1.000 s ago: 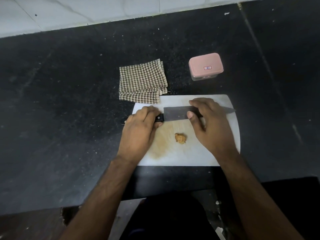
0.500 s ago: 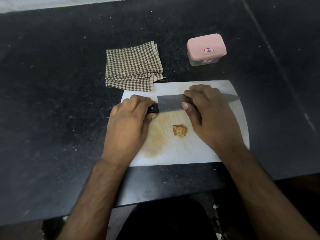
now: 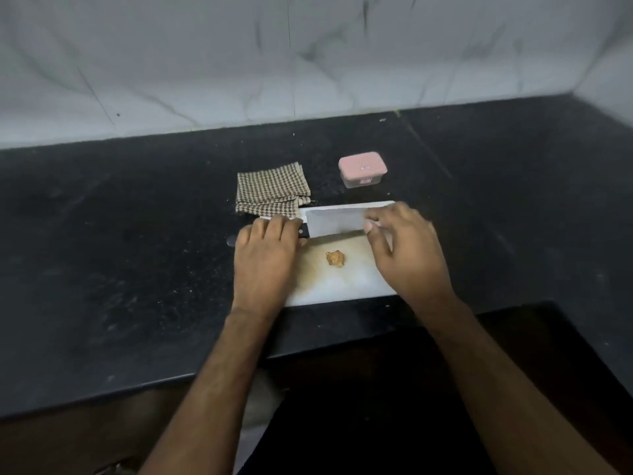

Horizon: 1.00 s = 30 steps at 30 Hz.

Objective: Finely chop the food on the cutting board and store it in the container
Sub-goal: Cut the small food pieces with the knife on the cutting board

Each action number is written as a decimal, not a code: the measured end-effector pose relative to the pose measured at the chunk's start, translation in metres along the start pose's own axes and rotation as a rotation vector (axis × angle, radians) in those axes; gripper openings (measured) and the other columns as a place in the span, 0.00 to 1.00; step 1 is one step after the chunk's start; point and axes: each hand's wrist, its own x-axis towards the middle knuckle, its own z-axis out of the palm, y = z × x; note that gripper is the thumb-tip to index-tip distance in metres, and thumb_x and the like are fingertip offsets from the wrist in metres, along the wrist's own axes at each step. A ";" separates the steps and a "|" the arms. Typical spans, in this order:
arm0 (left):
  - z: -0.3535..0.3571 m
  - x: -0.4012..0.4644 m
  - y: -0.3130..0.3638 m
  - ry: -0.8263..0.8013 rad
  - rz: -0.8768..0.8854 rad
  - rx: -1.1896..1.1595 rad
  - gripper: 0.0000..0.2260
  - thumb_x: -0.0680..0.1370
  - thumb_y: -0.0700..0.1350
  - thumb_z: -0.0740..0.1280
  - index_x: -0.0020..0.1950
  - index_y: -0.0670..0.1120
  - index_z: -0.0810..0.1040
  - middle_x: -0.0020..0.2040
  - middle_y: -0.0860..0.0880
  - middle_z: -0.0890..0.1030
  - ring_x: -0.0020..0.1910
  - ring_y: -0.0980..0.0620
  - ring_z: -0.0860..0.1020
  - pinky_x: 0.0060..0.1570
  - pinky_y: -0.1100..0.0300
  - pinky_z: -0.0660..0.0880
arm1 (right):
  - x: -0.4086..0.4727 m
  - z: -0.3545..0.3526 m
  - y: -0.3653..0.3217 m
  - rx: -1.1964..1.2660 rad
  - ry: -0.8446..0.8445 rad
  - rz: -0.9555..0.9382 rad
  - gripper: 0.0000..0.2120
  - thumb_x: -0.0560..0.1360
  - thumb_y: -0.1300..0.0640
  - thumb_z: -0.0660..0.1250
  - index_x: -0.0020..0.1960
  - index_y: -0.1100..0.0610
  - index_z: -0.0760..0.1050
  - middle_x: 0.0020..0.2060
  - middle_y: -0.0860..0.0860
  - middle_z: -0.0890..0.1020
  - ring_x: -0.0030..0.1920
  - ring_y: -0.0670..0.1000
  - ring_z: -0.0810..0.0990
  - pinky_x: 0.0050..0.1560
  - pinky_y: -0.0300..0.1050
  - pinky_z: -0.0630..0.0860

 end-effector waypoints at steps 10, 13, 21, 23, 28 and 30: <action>-0.080 -0.064 0.058 0.061 -0.178 -0.392 0.13 0.83 0.51 0.65 0.61 0.45 0.81 0.52 0.47 0.82 0.47 0.45 0.81 0.43 0.50 0.73 | -0.082 -0.035 -0.064 0.464 -0.235 0.169 0.17 0.84 0.42 0.55 0.59 0.50 0.79 0.52 0.45 0.83 0.54 0.44 0.80 0.57 0.44 0.76; -0.103 -0.085 0.074 0.083 -0.187 -0.501 0.10 0.84 0.49 0.65 0.59 0.44 0.80 0.51 0.47 0.79 0.46 0.45 0.80 0.42 0.49 0.75 | -0.095 -0.044 -0.083 0.616 -0.175 0.242 0.19 0.84 0.42 0.55 0.53 0.53 0.78 0.45 0.45 0.83 0.49 0.44 0.80 0.54 0.47 0.76; -0.129 -0.110 0.099 0.049 -0.254 -0.899 0.12 0.83 0.41 0.67 0.66 0.44 0.81 0.56 0.48 0.82 0.55 0.53 0.79 0.55 0.71 0.70 | -0.106 -0.066 -0.098 0.891 -0.105 0.400 0.11 0.78 0.56 0.60 0.49 0.58 0.81 0.43 0.54 0.85 0.45 0.54 0.84 0.52 0.58 0.80; -0.129 -0.108 0.104 -0.005 -0.268 -0.996 0.10 0.84 0.45 0.66 0.64 0.48 0.82 0.56 0.53 0.84 0.55 0.58 0.80 0.51 0.70 0.73 | -0.103 -0.071 -0.086 0.893 -0.087 0.438 0.12 0.78 0.57 0.60 0.48 0.61 0.81 0.40 0.55 0.85 0.42 0.53 0.83 0.47 0.55 0.79; -0.111 -0.087 0.088 0.035 -0.310 -0.982 0.08 0.84 0.47 0.67 0.57 0.48 0.85 0.49 0.58 0.85 0.50 0.64 0.80 0.44 0.76 0.71 | -0.104 -0.076 -0.062 1.011 -0.154 0.544 0.13 0.85 0.53 0.54 0.58 0.57 0.75 0.40 0.56 0.85 0.33 0.52 0.83 0.33 0.46 0.79; -0.095 -0.074 0.073 0.046 -0.357 -0.909 0.07 0.82 0.46 0.69 0.58 0.47 0.84 0.48 0.58 0.83 0.49 0.64 0.80 0.44 0.76 0.71 | -0.106 -0.075 -0.052 0.971 -0.172 0.558 0.13 0.86 0.51 0.54 0.59 0.56 0.74 0.39 0.55 0.82 0.29 0.49 0.78 0.29 0.43 0.76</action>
